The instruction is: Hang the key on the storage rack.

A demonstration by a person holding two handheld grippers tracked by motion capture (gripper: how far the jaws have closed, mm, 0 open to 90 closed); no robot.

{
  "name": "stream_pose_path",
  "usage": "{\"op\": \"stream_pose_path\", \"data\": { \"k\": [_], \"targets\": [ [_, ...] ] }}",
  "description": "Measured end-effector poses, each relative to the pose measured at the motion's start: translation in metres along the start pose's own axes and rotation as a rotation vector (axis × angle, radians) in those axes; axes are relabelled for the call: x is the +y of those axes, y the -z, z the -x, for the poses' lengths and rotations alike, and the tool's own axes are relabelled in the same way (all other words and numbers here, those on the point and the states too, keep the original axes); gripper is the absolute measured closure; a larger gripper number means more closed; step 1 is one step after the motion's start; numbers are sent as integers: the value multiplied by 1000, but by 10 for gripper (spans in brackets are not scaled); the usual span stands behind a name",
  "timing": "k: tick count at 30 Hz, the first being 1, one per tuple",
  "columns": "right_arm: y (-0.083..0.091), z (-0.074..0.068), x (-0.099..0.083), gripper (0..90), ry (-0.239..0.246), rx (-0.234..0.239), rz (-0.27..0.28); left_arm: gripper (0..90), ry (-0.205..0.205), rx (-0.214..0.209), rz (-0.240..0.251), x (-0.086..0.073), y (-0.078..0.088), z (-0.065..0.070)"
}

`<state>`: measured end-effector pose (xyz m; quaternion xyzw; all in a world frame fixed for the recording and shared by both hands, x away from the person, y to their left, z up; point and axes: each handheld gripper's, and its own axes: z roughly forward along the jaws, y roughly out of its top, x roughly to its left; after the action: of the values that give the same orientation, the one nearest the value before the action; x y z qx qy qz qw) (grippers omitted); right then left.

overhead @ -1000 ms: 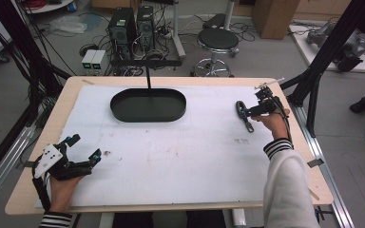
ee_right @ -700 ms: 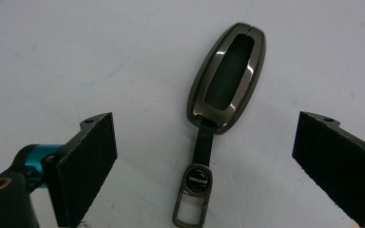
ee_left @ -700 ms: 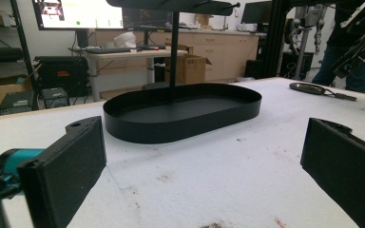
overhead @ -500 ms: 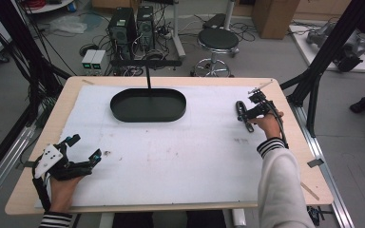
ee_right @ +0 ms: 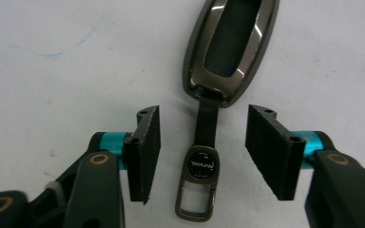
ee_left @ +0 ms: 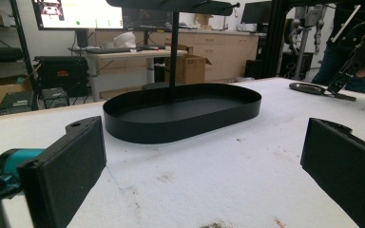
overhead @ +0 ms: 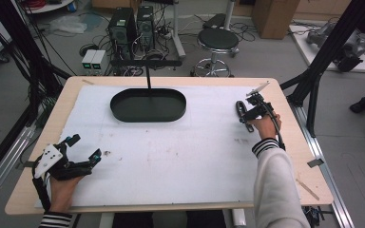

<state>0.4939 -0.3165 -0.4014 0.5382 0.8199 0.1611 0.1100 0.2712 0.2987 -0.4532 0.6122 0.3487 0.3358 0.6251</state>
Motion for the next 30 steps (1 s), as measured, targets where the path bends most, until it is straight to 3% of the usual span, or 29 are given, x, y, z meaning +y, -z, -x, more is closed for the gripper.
{"op": "stream_pose_path", "data": {
  "k": [12,18,19,30],
  "targets": [
    [-4,-2,1,595,-1,-11,-25,17,1,1,1,0,0,0],
    [-6,-4,3,677,20,-42,-35,17,3,1,1,0,0,0],
    [-6,-4,3,726,14,-54,-33,17,3,1,1,0,0,0],
    [-7,-5,4,827,-18,-71,-38,17,3,1,1,0,0,0]
  ]
}}
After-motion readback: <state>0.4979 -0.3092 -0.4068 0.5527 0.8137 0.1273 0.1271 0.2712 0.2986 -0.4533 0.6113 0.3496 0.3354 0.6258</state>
